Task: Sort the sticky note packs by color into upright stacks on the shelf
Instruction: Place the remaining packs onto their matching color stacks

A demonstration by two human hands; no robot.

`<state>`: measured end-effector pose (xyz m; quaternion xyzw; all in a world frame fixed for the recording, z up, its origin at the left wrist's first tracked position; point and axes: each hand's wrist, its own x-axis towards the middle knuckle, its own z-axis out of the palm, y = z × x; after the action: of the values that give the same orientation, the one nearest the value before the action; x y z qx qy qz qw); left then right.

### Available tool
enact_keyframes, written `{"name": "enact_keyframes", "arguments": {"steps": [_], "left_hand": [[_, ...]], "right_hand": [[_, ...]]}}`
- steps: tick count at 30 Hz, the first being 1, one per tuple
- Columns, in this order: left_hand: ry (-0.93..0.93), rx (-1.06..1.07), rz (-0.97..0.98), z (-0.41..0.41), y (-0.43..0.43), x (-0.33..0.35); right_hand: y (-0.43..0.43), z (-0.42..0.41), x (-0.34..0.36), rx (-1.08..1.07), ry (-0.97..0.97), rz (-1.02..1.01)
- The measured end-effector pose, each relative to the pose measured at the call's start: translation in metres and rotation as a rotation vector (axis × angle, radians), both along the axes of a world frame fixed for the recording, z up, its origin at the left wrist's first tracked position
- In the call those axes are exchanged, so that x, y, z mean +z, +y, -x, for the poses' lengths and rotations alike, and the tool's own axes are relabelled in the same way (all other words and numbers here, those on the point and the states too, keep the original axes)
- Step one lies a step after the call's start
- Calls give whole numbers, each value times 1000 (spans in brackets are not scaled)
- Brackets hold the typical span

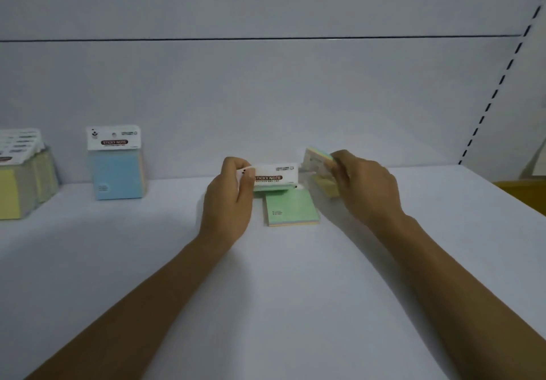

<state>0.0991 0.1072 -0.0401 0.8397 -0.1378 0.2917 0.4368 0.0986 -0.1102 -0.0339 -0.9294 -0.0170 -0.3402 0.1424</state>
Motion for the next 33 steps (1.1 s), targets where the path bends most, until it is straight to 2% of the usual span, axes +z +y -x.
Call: {"name": "enact_keyframes", "arguments": {"steps": [4,7,10,13,15,19,22,26,29,33], "left_hand": [[-124,35,297,5,2,15],[-128,44,439,-2,5,19],[53,87,424,-10,6,9],[271,68,302,-12,7,-6],[371,9,297,-12,6,-5],[424,-179,324,-12,6,-5],[465,-312,344,-12,10,-9],[420,-197,557,-16,15,-5],[453,-199,709,-15,21,0],[518,-228,573,-4,22,6]], "right_hand": [[0,5,9,-29,-53,-130],[4,9,11,-26,-28,-194],[6,9,13,48,-50,-224],[13,13,11,271,-29,-444],[20,14,11,369,7,-564],[21,7,4,276,44,-528],[15,6,0,227,169,-528],[15,8,3,220,305,-617],[26,14,9,217,288,-489],[48,24,16,196,240,-139]]}}
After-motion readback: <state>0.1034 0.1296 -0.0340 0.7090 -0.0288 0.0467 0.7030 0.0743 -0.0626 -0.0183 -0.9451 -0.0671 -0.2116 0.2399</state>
